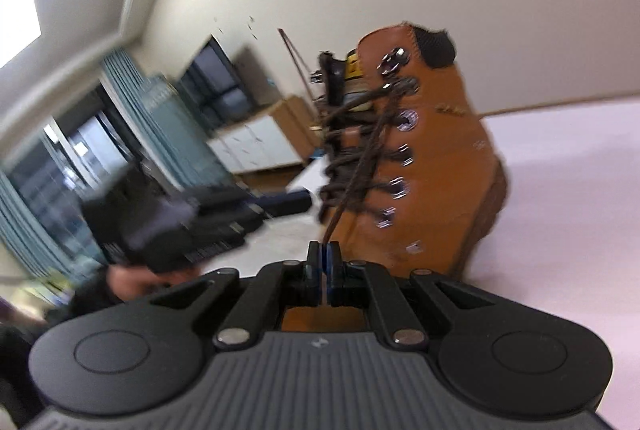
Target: Lace up shoes with both hands
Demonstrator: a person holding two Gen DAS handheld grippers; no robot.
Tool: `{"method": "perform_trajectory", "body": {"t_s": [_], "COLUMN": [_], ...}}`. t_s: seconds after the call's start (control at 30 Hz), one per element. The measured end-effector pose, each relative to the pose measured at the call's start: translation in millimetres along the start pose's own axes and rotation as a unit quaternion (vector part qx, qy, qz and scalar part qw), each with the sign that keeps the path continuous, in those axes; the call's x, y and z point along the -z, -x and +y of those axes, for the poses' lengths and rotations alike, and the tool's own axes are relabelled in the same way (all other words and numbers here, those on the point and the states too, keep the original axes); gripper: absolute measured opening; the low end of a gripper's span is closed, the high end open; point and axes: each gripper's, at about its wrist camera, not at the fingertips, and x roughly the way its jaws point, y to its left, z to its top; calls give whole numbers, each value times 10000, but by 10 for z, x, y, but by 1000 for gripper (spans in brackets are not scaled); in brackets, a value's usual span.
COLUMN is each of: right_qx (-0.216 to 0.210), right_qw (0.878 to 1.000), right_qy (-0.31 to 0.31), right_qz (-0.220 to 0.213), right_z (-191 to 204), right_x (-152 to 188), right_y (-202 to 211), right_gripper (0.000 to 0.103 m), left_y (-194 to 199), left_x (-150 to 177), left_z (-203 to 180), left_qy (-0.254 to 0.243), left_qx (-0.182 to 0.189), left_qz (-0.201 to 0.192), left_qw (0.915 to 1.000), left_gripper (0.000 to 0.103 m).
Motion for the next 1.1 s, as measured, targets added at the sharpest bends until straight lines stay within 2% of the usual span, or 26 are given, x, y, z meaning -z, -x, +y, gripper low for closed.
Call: {"method": "perform_trajectory", "body": {"t_s": [0.1, 0.17, 0.2, 0.27, 0.33, 0.47, 0.6, 0.73, 0.8, 1.1], "right_qx": [-7, 33, 69, 189, 426, 972, 1259, 1370, 1398, 1523], "right_qw": [9997, 9994, 9994, 9991, 9979, 9933, 9911, 9897, 9889, 9846], "right_qy": [-236, -333, -338, -377, -410, -241, 172, 358, 458, 852], "right_qz": [51, 89, 79, -51, -258, -571, -384, -225, -190, -143], "right_z": [-68, -87, -88, -93, -89, 28, 175, 253, 306, 461], "right_x": [50, 107, 136, 200, 298, 500, 686, 813, 870, 942], "right_y": [-11, 10, 21, 66, 104, 207, 118, 16, -14, -127], "right_gripper": [13, 28, 31, 39, 43, 47, 48, 49, 50, 50], "left_y": [118, 201, 224, 271, 326, 347, 357, 462, 489, 457], "left_x": [130, 214, 239, 289, 357, 420, 414, 438, 456, 473], "left_z": [-62, -125, -165, -245, -323, -487, -586, -634, -631, -698], "left_qy": [136, 214, 236, 280, 335, 288, 248, 207, 298, 409], "left_qx": [-14, -46, -56, -77, -84, -126, -263, -348, -307, -368], "left_qz": [24, 31, 38, 50, 64, 139, 155, 184, 179, 167], "left_qw": [9999, 9998, 9997, 9996, 9994, 9994, 9992, 9990, 9989, 9983], "left_gripper": [3, 4, 4, 4, 5, 7, 7, 16, 17, 5]}}
